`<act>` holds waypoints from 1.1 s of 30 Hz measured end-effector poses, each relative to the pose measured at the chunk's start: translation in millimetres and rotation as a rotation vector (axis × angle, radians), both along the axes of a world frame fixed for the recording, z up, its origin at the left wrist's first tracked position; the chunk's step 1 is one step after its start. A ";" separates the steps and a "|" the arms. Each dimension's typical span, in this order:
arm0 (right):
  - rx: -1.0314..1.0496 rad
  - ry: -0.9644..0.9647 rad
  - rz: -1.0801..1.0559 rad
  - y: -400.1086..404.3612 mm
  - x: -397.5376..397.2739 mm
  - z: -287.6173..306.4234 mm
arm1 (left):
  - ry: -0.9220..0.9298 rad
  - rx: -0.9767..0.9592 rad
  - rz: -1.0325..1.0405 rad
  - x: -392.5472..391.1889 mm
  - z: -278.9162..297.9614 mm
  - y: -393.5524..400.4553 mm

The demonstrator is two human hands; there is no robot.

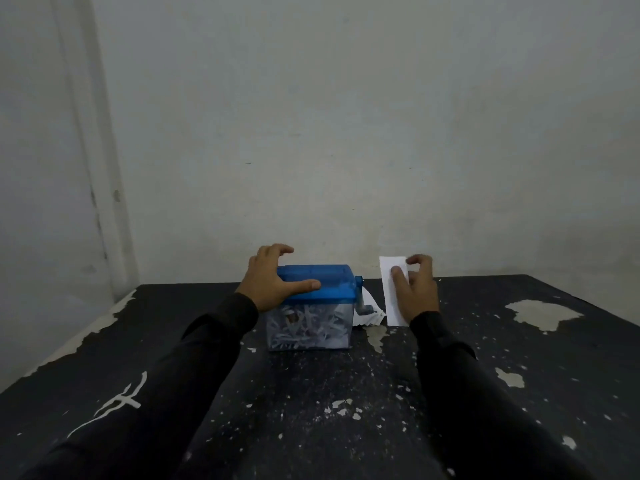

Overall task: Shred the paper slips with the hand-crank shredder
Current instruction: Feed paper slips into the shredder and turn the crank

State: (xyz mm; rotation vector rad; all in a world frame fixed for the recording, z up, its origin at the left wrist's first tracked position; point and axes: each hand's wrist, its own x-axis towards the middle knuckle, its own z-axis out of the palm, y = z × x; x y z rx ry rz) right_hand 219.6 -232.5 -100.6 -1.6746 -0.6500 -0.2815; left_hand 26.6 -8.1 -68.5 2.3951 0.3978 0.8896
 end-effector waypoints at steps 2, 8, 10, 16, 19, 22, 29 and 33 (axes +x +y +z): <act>0.035 -0.075 0.032 6.1 -8.4 13.1 | -0.035 0.160 -0.003 -1.3 3.0 0.2; 0.026 -0.238 0.171 40.9 -36.7 45.8 | -0.149 -0.128 -0.275 -2.4 23.3 -21.5; -0.014 -0.249 0.255 55.0 -46.7 55.6 | -0.110 -0.183 -0.351 -1.5 32.4 -27.2; -0.054 -0.210 0.438 81.3 -61.3 71.8 | -0.141 -0.256 -0.312 1.1 36.1 -14.6; -0.056 -0.145 0.481 85.9 -58.9 76.7 | -0.153 -0.411 -0.331 -1.5 39.0 -9.1; -0.070 -0.111 0.536 91.1 -57.8 78.8 | -0.162 -0.410 -0.334 -0.8 41.0 -9.8; -0.088 -0.240 0.294 67.8 -48.5 65.3 | -0.299 -0.302 -0.152 1.3 37.3 1.3; -0.222 -0.133 0.249 37.0 -34.2 34.7 | -0.278 -0.293 -0.128 -3.0 33.0 8.9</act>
